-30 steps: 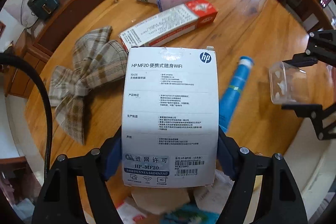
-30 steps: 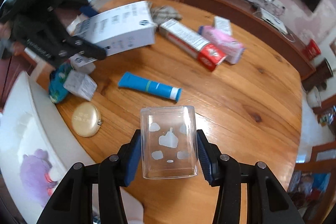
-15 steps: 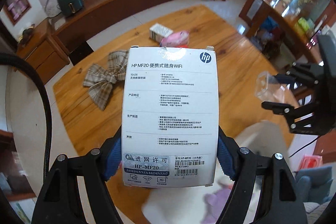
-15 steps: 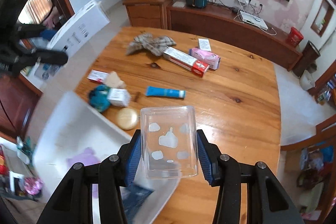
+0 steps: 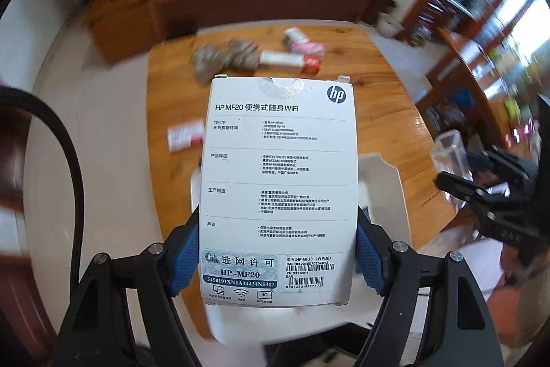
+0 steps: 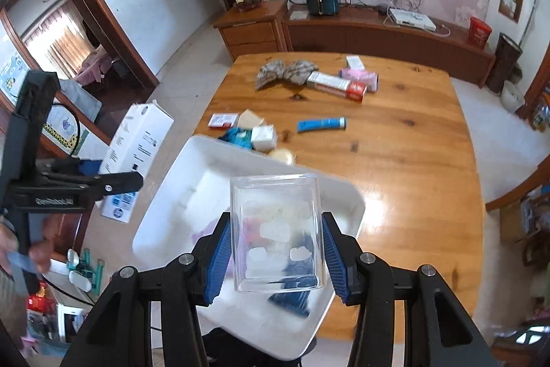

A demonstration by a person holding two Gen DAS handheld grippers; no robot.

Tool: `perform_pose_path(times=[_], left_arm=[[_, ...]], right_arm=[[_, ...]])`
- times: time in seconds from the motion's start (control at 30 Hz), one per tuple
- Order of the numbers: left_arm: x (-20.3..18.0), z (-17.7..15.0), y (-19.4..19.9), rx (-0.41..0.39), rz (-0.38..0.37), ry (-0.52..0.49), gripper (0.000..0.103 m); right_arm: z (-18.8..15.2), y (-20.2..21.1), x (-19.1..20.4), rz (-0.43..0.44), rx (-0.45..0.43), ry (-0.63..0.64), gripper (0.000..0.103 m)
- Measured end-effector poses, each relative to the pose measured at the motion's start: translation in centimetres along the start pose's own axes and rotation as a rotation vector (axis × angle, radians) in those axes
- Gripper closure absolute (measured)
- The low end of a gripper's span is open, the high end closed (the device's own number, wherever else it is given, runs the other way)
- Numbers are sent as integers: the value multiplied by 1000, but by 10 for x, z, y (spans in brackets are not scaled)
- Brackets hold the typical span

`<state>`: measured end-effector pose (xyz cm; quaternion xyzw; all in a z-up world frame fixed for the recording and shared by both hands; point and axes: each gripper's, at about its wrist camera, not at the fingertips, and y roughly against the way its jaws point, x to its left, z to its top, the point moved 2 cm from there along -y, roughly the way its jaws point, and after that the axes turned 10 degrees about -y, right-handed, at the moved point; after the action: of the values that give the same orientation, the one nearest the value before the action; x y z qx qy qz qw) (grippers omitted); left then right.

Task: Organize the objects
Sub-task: 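Lift the clear box with the right tool while the left tool lifts the HP box toward the tray, then release the clear box into the tray with the right tool while the left tool places the HP box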

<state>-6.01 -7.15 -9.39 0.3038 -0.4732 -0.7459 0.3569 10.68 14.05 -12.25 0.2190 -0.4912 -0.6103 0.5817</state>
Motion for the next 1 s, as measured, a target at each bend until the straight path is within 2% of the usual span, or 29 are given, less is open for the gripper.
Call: perform_pose_path(times=[0.13,0.27,0.5,0.77,1.0], left_arm=[[-1,-37,0,12,3,106,24],[-8,-65,-7,28,14,147,24],[-12,-97,-34,29,34,213,24],[-16,-115,-60,36,48,226,24],[-11,-122,-75,63,90,219,23]], right_arm=[[-22,0,7,9,40,3,53],[-38,-7,10,19,72,6,53],[-48,-20,7,-16,93,10,52],[-51,-44,6,-50,137,19,52],[-56,-56,13,-24,180,57,51]])
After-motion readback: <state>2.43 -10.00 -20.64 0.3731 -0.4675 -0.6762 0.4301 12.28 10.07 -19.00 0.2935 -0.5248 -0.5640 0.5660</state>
